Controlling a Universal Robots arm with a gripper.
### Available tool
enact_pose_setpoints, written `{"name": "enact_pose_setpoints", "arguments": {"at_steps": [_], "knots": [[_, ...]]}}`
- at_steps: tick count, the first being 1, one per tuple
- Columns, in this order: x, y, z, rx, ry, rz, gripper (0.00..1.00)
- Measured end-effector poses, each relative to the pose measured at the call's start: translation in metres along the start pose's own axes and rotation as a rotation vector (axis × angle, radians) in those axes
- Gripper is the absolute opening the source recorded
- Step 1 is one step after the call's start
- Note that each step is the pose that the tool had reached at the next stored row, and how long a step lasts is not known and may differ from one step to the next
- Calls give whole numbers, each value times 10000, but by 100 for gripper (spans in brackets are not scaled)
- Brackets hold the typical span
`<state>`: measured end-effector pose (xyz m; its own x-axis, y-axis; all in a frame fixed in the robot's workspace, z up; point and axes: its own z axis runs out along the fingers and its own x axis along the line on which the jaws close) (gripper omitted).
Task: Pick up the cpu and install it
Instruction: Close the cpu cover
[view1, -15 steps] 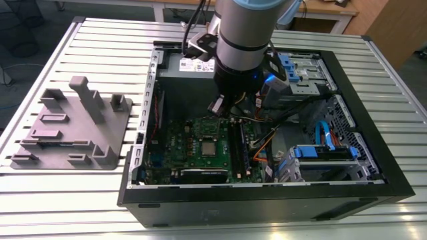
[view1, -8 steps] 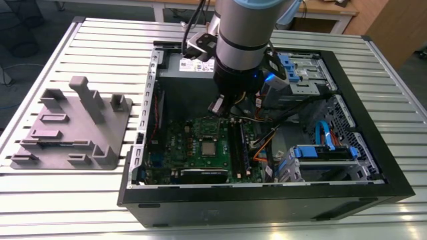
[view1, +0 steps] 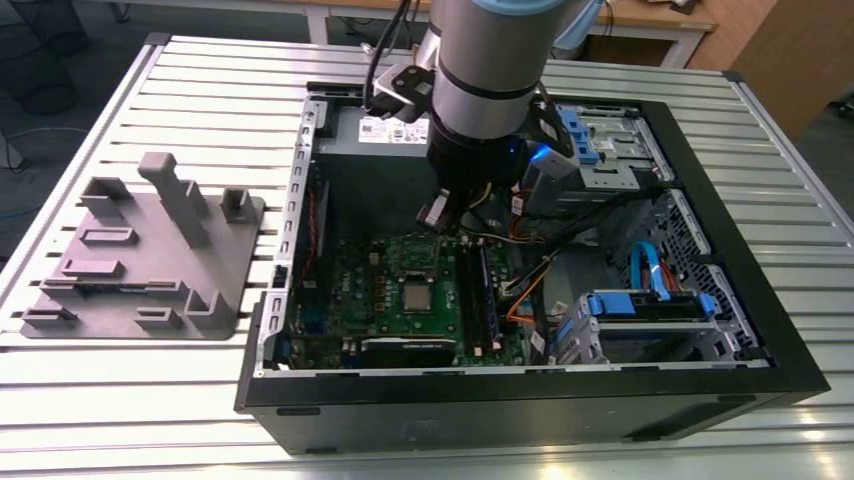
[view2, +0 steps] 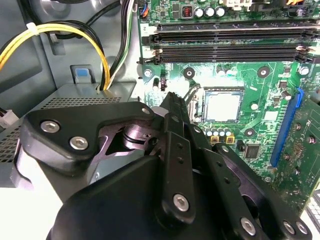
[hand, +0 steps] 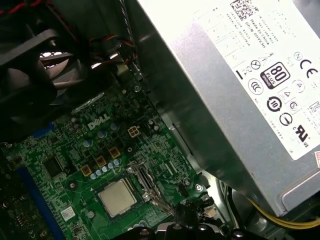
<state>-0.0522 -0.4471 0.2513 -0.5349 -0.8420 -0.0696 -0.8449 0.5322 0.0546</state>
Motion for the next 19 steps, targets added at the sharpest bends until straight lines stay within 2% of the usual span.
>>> {"name": "enact_pose_setpoints", "arguments": {"at_steps": [7,19], "knots": [[0,-1,-12,-11,-19,-2,11],[13,-9,-14,-12,-19,-10,11]]}}
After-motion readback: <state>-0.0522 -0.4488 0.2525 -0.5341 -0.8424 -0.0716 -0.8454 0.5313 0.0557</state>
